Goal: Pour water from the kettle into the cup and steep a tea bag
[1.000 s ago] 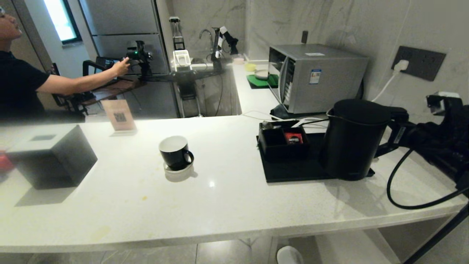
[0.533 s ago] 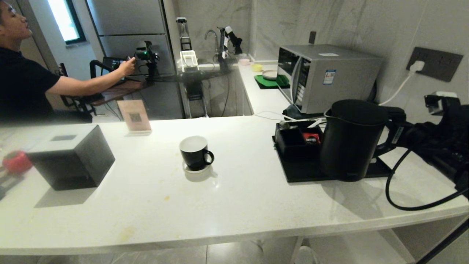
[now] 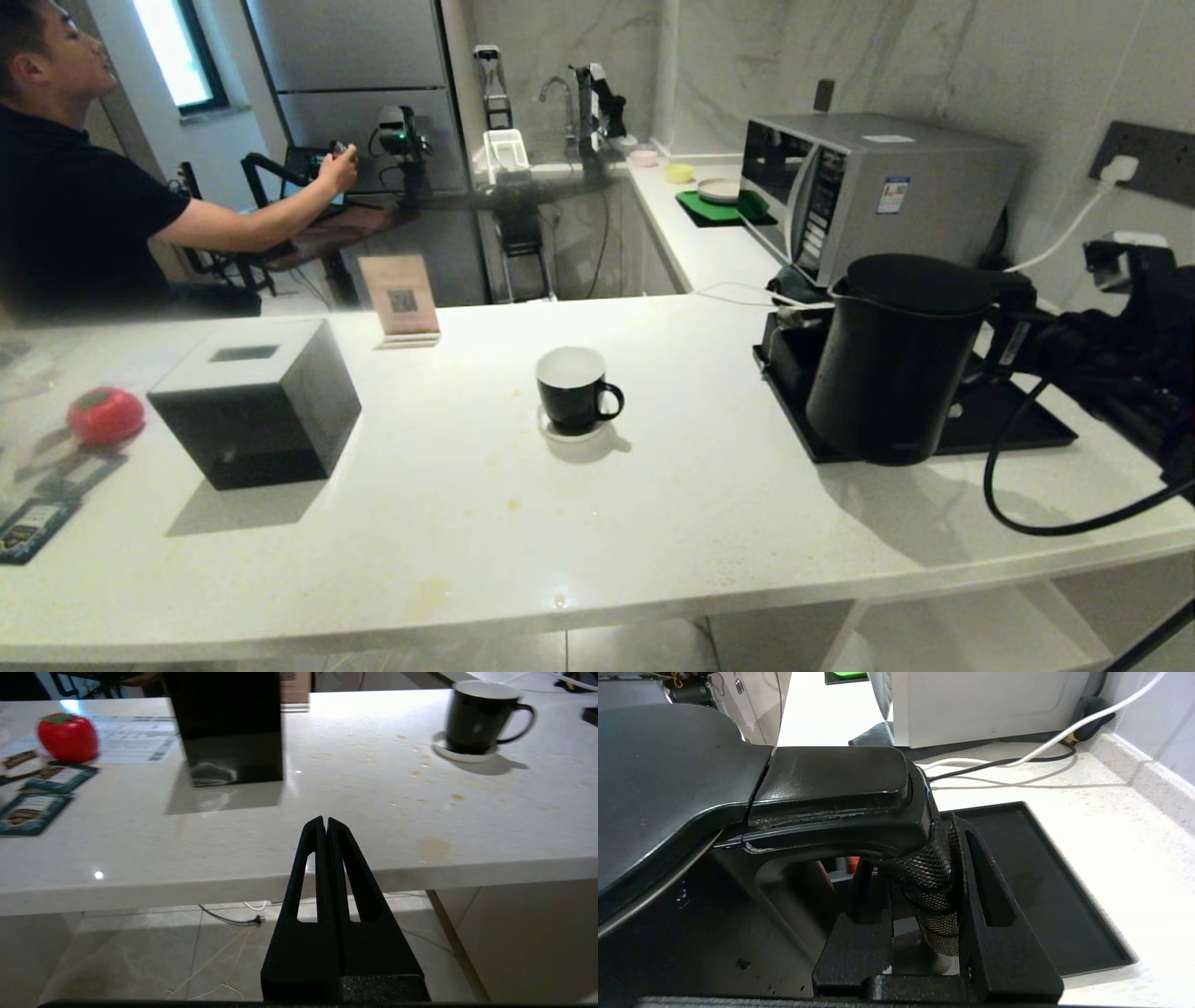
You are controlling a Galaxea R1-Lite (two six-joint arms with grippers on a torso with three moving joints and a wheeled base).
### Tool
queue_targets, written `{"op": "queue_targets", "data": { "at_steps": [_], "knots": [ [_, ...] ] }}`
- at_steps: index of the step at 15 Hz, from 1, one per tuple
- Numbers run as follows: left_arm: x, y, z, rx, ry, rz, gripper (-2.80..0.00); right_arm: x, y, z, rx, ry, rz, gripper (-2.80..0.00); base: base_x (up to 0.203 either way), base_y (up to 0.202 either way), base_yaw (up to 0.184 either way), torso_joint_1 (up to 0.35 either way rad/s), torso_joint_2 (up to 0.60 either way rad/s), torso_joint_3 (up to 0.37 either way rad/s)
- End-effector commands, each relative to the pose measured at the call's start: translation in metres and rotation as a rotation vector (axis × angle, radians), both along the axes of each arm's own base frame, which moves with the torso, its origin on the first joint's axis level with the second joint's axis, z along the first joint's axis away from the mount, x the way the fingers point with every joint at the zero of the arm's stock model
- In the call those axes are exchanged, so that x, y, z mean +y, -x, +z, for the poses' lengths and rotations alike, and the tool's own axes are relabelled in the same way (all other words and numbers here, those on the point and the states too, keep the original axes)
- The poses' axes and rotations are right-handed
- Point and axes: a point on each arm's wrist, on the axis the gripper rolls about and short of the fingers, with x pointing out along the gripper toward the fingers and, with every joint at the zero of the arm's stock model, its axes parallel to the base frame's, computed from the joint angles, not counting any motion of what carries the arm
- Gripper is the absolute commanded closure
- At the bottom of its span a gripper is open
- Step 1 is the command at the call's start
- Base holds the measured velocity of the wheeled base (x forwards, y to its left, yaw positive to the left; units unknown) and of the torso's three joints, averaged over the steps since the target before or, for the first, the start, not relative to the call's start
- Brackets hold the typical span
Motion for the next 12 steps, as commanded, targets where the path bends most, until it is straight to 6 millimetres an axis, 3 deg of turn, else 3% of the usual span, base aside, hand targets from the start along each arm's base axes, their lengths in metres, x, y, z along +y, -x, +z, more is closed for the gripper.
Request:
{"op": "queue_targets", "data": {
  "at_steps": [1,12],
  "knots": [
    [0.0,0.0,0.0001,-0.002,0.001,0.001,0.0,-0.0003,-0.0005,-0.0001,-0.004,0.0,-0.003,0.0,0.0,0.197,-0.004,-0.001,0.0,0.005],
    [0.0,0.0,0.0,0.0,-0.001,0.001,0.0,0.0002,0.0003,0.0002,-0.005,0.0,-0.001,0.0,0.0,0.194,-0.001,0.003,0.0,0.004]
  ]
}}
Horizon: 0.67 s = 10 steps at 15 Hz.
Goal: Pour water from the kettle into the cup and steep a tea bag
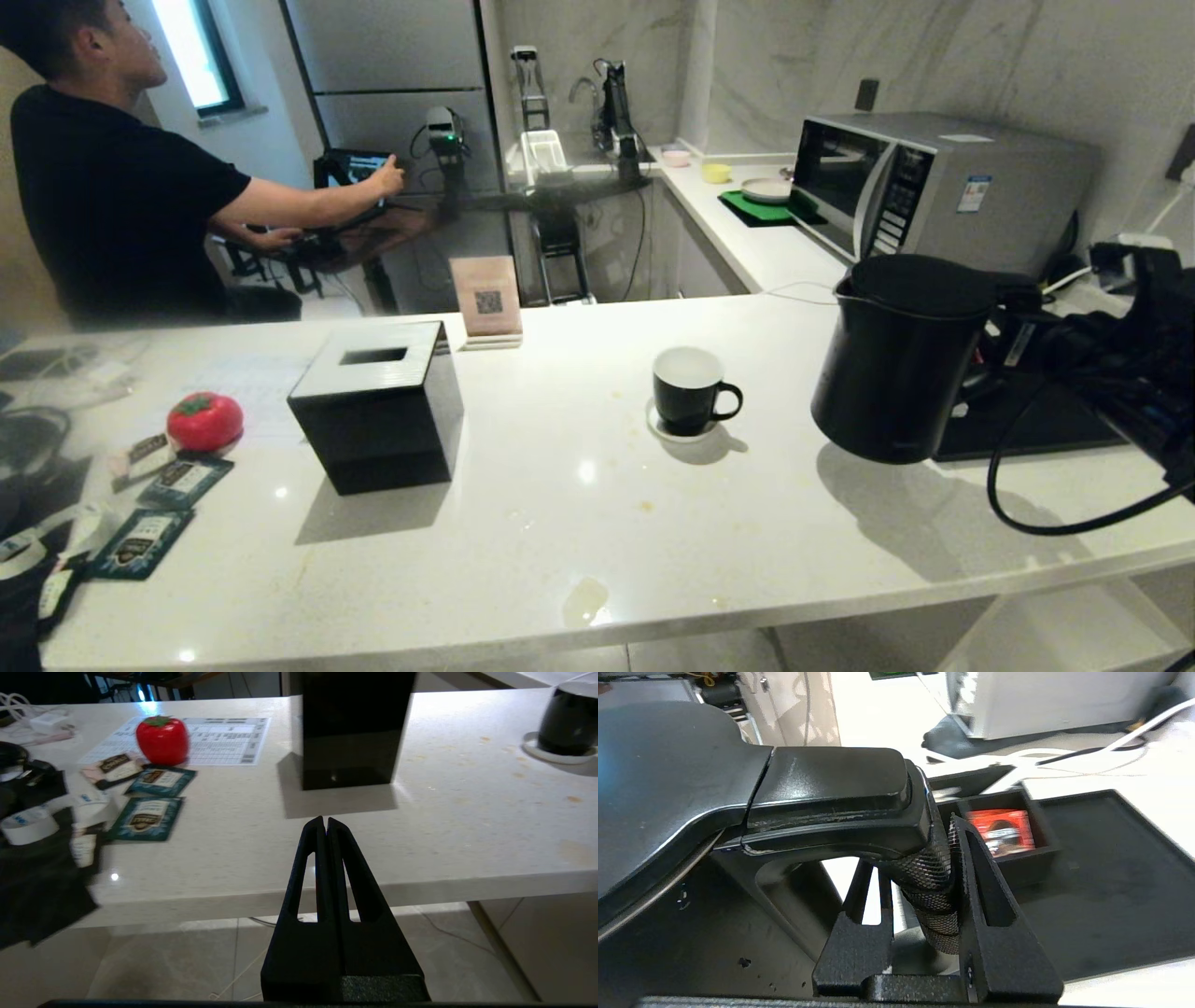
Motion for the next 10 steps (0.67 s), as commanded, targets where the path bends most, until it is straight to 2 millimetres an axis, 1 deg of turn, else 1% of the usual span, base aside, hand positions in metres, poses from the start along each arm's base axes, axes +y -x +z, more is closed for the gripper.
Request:
{"op": "queue_targets", "data": {
  "at_steps": [1,3,10],
  "knots": [
    [0.0,0.0,0.0,-0.001,-0.001,0.001,0.0,0.0,0.0,0.0011,-0.008,0.0,0.0,0.0,0.0,0.178,-0.001,0.002,0.0,0.007],
    [0.0,0.0,0.0,-0.001,-0.001,0.001,0.0,0.0,-0.0001,0.0017,-0.011,0.0,0.0,0.0,0.0,0.097,-0.001,0.005,0.0,0.0],
    [0.0,0.0,0.0,-0.001,-0.001,-0.001,0.0,0.0024,0.0009,0.0022,-0.013,0.0,0.007,0.0,0.0,0.0,0.0,0.0,0.0,0.0]
  ]
}}
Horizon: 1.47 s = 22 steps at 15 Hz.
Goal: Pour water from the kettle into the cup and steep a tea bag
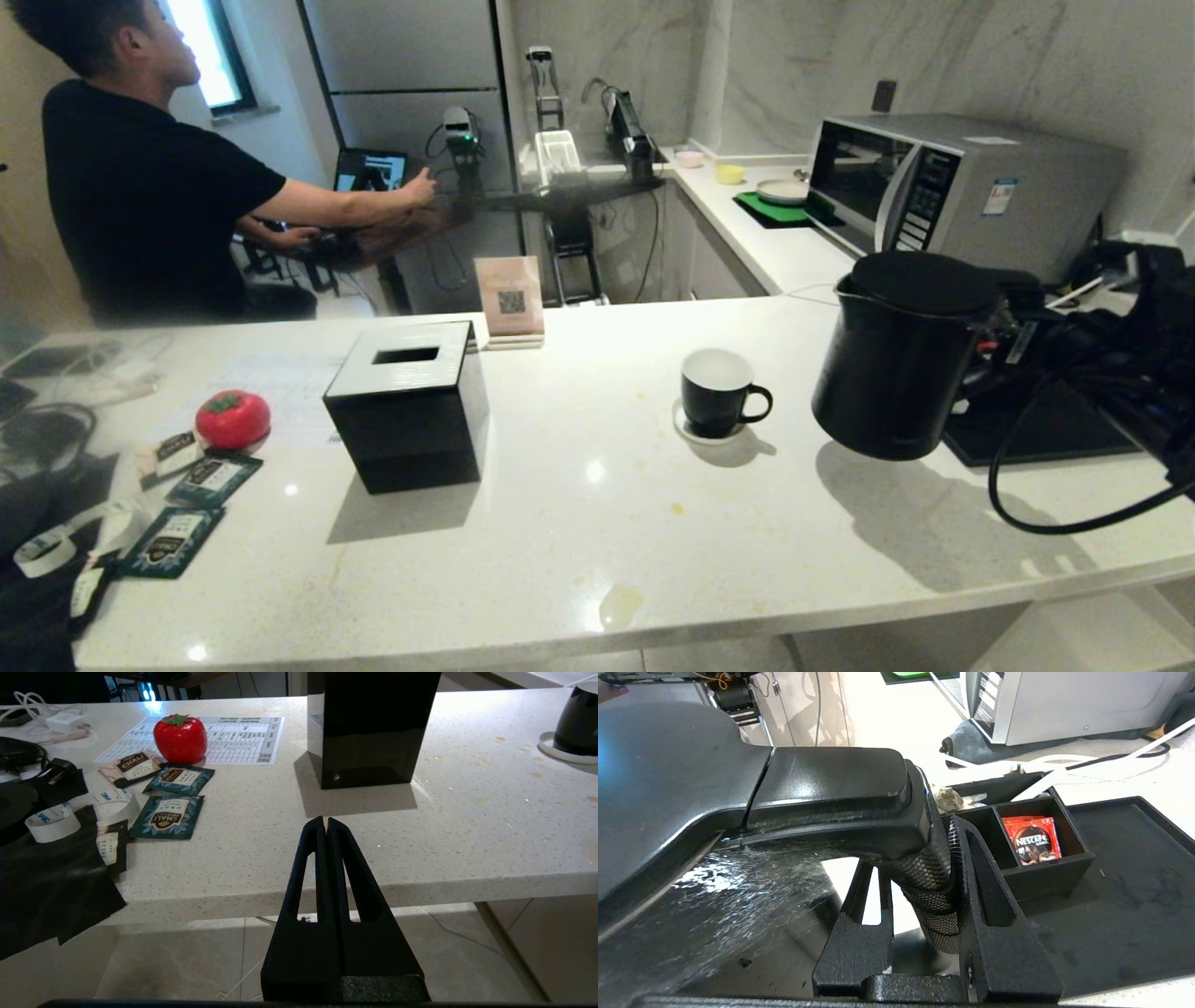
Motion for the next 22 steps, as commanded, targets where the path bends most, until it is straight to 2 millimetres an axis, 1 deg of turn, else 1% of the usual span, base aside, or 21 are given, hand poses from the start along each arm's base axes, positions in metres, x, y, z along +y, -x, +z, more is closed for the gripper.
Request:
{"op": "queue_targets", "data": {
  "at_steps": [1,14,22],
  "knots": [
    [0.0,0.0,0.0,-0.001,0.0,0.001,0.0,0.003,0.001,0.001,-0.006,0.0,0.011,0.0,0.0,0.0,0.0,0.0,0.0,0.0],
    [0.0,0.0,0.0,-0.001,0.0,0.001,0.0,0.016,0.006,0.008,-0.013,0.002,0.025,0.0,0.0,0.0,0.0,0.0,0.0,0.0],
    [0.0,0.0,0.0,-0.001,0.0,0.001,0.0,0.017,0.006,0.006,-0.003,0.005,0.019,0.0,0.0,0.0,0.0,0.0,0.0,0.0]
  ]
}}
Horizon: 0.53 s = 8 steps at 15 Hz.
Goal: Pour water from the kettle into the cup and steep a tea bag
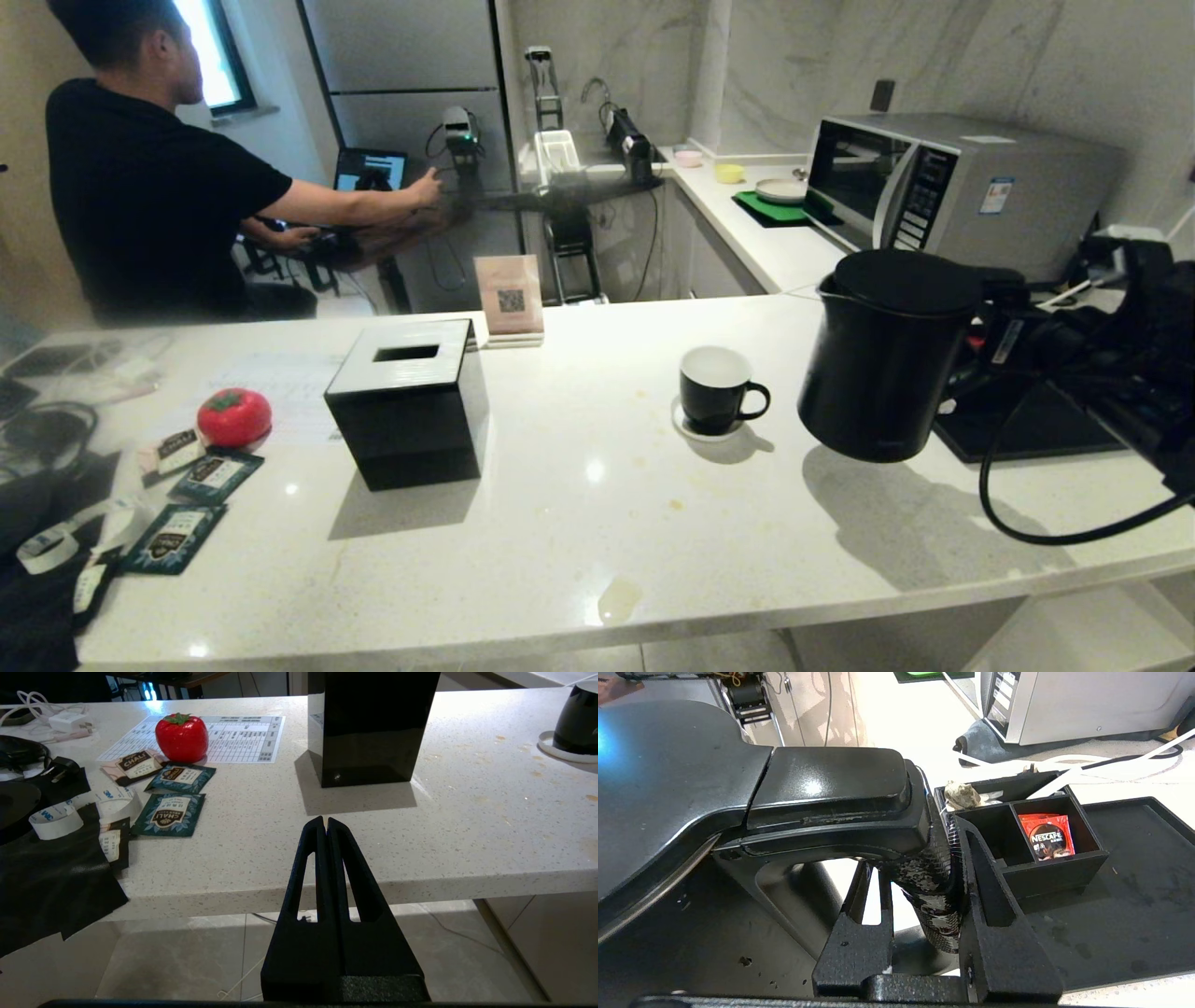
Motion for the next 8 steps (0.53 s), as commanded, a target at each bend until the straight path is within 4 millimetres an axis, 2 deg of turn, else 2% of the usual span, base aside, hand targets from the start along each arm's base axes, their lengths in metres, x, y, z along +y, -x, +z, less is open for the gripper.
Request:
{"op": "queue_targets", "data": {
  "at_steps": [1,8],
  "knots": [
    [0.0,0.0,0.0,-0.001,0.001,0.001,0.0,0.0001,-0.0011,0.0001,-0.001,0.001,0.0,0.0,0.0,0.0,0.0,0.0,0.0,0.0],
    [0.0,0.0,0.0,-0.001,0.001,0.001,0.0,-0.0002,-0.0099,0.0065,0.03,0.006,-0.003,0.0,0.0,0.0,0.0,0.0,0.0,0.0]
  ]
}}
